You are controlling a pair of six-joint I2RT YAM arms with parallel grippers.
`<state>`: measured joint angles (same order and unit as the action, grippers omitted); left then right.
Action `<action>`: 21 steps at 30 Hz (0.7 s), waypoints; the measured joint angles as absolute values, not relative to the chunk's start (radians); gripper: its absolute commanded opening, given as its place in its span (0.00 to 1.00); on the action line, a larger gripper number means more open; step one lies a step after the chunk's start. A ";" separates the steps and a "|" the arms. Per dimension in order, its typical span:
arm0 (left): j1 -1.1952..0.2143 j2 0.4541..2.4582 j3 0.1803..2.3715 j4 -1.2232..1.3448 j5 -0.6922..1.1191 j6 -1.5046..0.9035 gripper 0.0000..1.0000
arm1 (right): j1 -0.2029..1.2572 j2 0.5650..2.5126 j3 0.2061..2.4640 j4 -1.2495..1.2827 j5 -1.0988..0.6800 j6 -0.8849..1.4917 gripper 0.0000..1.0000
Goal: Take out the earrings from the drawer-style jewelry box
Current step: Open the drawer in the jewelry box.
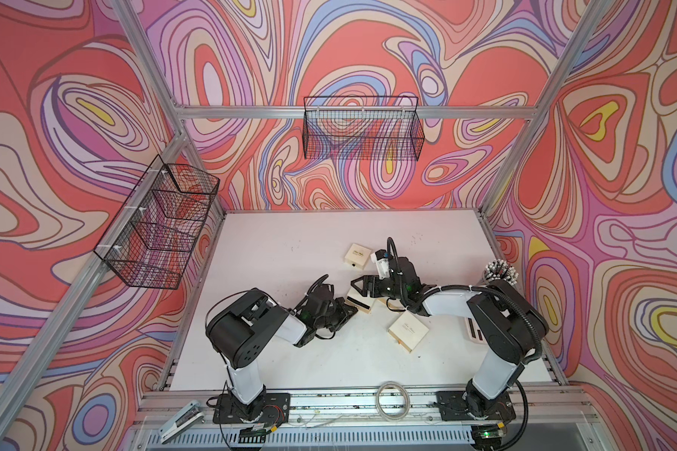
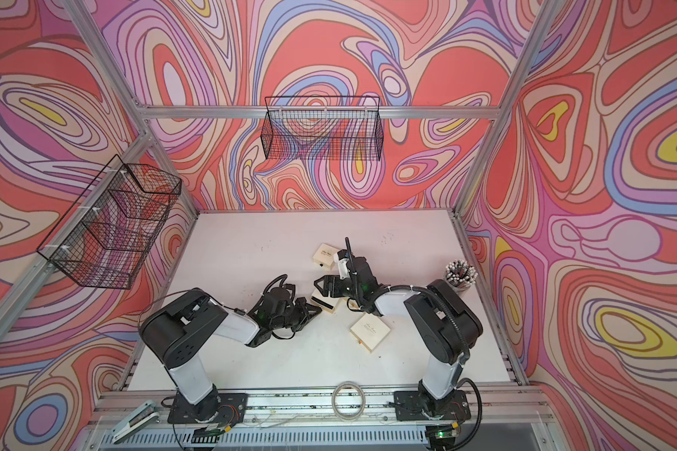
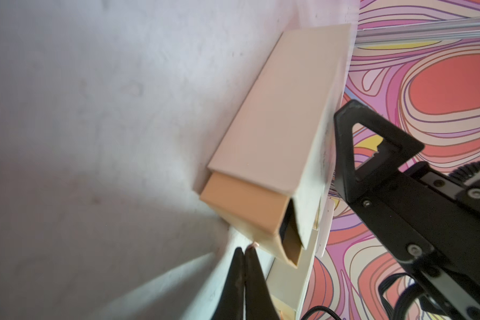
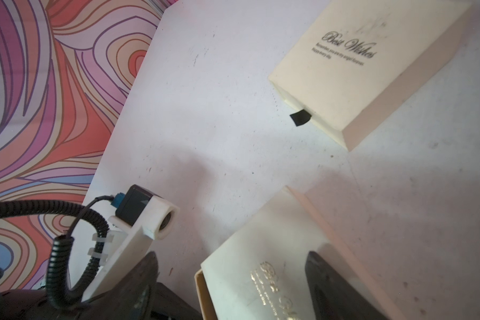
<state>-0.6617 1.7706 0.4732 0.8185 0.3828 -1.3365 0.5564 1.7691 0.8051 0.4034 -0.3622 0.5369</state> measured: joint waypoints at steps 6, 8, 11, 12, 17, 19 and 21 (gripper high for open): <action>-0.669 1.737 0.420 0.841 0.369 -1.340 0.00 | 0.557 1.787 0.822 0.412 -0.351 0.542 0.86; -0.674 1.713 0.395 0.842 0.359 -1.340 0.00 | 0.558 1.790 0.825 0.412 -0.348 0.542 0.86; -0.684 1.679 0.357 0.842 0.345 -1.341 0.00 | 0.558 1.795 0.833 0.412 -0.342 0.544 0.86; -0.688 1.668 0.344 0.842 0.339 -1.341 0.00 | 0.558 1.796 0.834 0.412 -0.340 0.544 0.86; -0.699 1.628 0.299 0.842 0.323 -1.348 0.00 | 0.558 1.798 0.836 0.412 -0.337 0.544 0.86; -0.703 1.620 0.290 0.841 0.319 -1.349 0.00 | 0.558 1.799 0.838 0.412 -0.337 0.544 0.86; -0.705 1.617 0.290 0.838 0.316 -1.348 0.00 | 0.558 1.799 0.838 0.412 -0.337 0.544 0.86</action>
